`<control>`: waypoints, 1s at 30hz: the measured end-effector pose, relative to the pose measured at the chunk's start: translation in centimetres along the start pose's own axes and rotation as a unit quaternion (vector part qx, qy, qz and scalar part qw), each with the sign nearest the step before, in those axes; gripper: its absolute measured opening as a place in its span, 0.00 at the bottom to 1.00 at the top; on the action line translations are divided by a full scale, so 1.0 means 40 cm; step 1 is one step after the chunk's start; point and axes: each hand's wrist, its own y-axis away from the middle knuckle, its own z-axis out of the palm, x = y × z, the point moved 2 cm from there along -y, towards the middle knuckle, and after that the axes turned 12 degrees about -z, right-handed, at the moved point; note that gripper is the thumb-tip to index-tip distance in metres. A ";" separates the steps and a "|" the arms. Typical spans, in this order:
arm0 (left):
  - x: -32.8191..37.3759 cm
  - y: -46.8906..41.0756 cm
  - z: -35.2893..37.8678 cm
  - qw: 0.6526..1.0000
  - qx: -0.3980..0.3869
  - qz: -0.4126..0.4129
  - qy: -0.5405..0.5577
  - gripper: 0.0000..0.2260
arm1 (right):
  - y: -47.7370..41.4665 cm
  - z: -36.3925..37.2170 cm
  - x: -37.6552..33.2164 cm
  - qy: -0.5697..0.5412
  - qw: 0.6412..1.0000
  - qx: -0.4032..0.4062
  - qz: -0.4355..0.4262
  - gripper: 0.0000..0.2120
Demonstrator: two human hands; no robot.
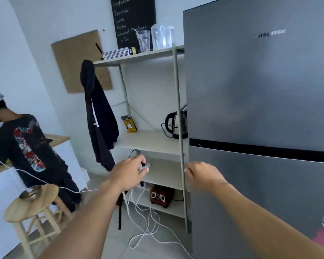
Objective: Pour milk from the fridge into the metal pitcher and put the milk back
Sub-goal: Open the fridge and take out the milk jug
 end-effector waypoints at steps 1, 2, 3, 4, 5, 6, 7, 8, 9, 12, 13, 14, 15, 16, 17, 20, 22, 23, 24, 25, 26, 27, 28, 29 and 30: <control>0.005 -0.034 0.006 1.000 0.001 0.024 -0.001 0.11 | 0.003 -0.005 0.010 0.004 1.000 0.007 0.018 0.12; 0.011 -0.060 0.010 0.999 0.005 0.043 -0.005 0.12 | 0.008 -0.007 0.021 0.011 0.999 0.016 0.028 0.11; 0.023 -0.081 0.012 0.998 0.010 0.061 -0.007 0.13 | 0.013 -0.007 0.033 0.018 0.999 0.022 0.039 0.11; 0.041 -0.103 0.014 0.997 0.012 0.082 -0.005 0.13 | 0.020 -0.003 0.050 0.028 0.998 0.029 0.052 0.10; 0.060 -0.119 0.018 0.995 0.014 0.100 -0.005 0.14 | 0.027 0.004 0.065 0.034 0.997 0.032 0.065 0.11; 0.086 -0.135 0.024 0.993 0.010 0.119 -0.002 0.15 | 0.033 0.011 0.085 0.039 0.996 0.038 0.077 0.11; 0.110 -0.149 0.031 0.991 0.008 0.137 -0.002 0.15 | 0.038 0.016 0.103 0.044 0.994 0.041 0.086 0.12; 0.136 -0.162 0.037 0.988 0.009 0.156 -0.005 0.16 | 0.042 0.020 0.121 0.046 0.993 0.045 0.094 0.12; 0.160 -0.181 0.046 0.985 0.014 0.173 -0.007 0.16 | 0.043 0.022 0.141 0.046 0.993 0.051 0.100 0.12; 0.217 -0.238 0.073 0.980 0.032 0.195 -0.012 0.17 | 0.032 0.024 0.199 0.041 0.991 0.070 0.110 0.12; 0.234 -0.253 0.079 0.979 0.039 0.201 -0.013 0.18 | 0.025 0.026 0.217 0.039 0.990 0.075 0.112 0.12; 0.256 -0.277 0.091 0.977 0.047 0.209 -0.016 0.19 | 0.010 0.029 0.247 0.037 0.990 0.079 0.114 0.13; 0.268 -0.289 0.096 0.975 0.056 0.216 -0.018 0.20 | 0.000 0.031 0.260 0.035 0.989 0.083 0.117 0.13; 0.281 -0.306 0.101 0.972 0.065 0.223 -0.018 0.21 | -0.015 0.033 0.276 0.032 0.989 0.087 0.120 0.13; 0.296 -0.326 0.109 0.970 0.075 0.229 -0.017 0.23 | -0.032 0.036 0.291 0.028 0.988 0.090 0.121 0.14; 0.334 -0.392 0.122 0.967 0.103 0.233 -0.022 0.27 | -0.096 0.050 0.332 0.023 0.989 0.093 0.110 0.15; 0.360 -0.439 0.131 0.964 0.126 0.232 -0.024 0.31 | -0.139 0.058 0.358 0.020 0.991 0.085 0.106 0.17; 0.374 -0.457 0.134 0.959 0.148 0.240 -0.032 0.33 | -0.155 0.064 0.368 0.016 0.992 0.076 0.104 0.19; 0.391 -0.478 0.139 0.950 0.176 0.253 -0.043 0.36 | -0.173 0.074 0.383 0.013 0.993 0.066 0.101 0.20; 0.404 -0.493 0.143 0.941 0.204 0.265 -0.052 0.38 | -0.186 0.085 0.393 0.016 0.994 0.055 0.096 0.22; 0.418 -0.512 0.150 0.934 0.224 0.273 -0.054 0.40 | -0.200 0.097 0.405 0.024 0.995 0.045 0.090 0.24; 0.428 -0.526 0.157 0.930 0.235 0.277 -0.055 0.41 | -0.210 0.108 0.414 0.037 0.995 0.038 0.084 0.24; 0.436 -0.536 0.164 0.928 0.241 0.280 -0.057 0.42 | -0.219 0.117 0.420 0.048 0.995 0.033 0.079 0.25; 0.443 -0.546 0.172 0.927 0.243 0.280 -0.061 0.42 | -0.230 0.125 0.428 0.059 0.995 0.030 0.076 0.25; 0.448 -0.551 0.179 0.927 0.242 0.279 -0.064 0.42 | -0.238 0.132 0.432 0.069 0.994 0.028 0.076 0.25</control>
